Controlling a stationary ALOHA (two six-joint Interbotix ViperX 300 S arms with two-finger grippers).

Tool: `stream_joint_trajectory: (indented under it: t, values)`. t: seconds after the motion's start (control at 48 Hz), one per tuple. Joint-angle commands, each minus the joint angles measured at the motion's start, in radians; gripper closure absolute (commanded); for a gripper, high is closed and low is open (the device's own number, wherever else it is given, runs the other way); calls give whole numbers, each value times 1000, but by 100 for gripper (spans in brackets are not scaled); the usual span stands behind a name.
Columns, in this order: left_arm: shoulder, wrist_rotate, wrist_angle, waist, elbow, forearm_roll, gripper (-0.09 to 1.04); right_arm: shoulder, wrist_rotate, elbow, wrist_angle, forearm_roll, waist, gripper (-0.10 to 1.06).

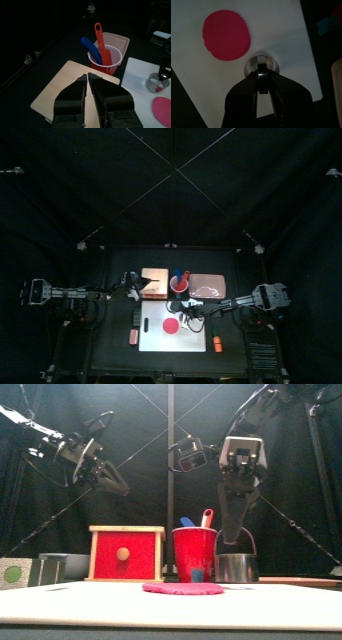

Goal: Get the cutter from the drawer then cut the dough then place the extra dough in the bowl
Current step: Cut the dough

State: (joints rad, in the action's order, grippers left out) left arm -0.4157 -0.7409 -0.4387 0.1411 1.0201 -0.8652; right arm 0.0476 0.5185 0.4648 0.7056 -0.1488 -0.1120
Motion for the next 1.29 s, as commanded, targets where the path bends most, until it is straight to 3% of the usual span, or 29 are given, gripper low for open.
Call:
stream_joint_trajectory:
  t: [0.021,0.438,0.833,1.0,1.208,1.292]
  values:
    - [-5,0,-14,2,-15,-3,40,-38,-8,-44,26,-9,-11,41]
    - [-5,0,-14,2,-11,-9,40,-5,-67,-199,51,-40,-35,41]
    - [-5,0,-14,2,5,-11,40,89,-67,-298,52,-35,-69,42]
    - [-5,0,-14,2,9,-11,40,101,-83,-319,63,2,-74,42]
    - [-6,0,-14,3,17,-15,40,132,-186,-336,81,115,-66,43]
    - [-5,0,-14,2,20,-21,40,150,-216,-344,91,130,-64,43]
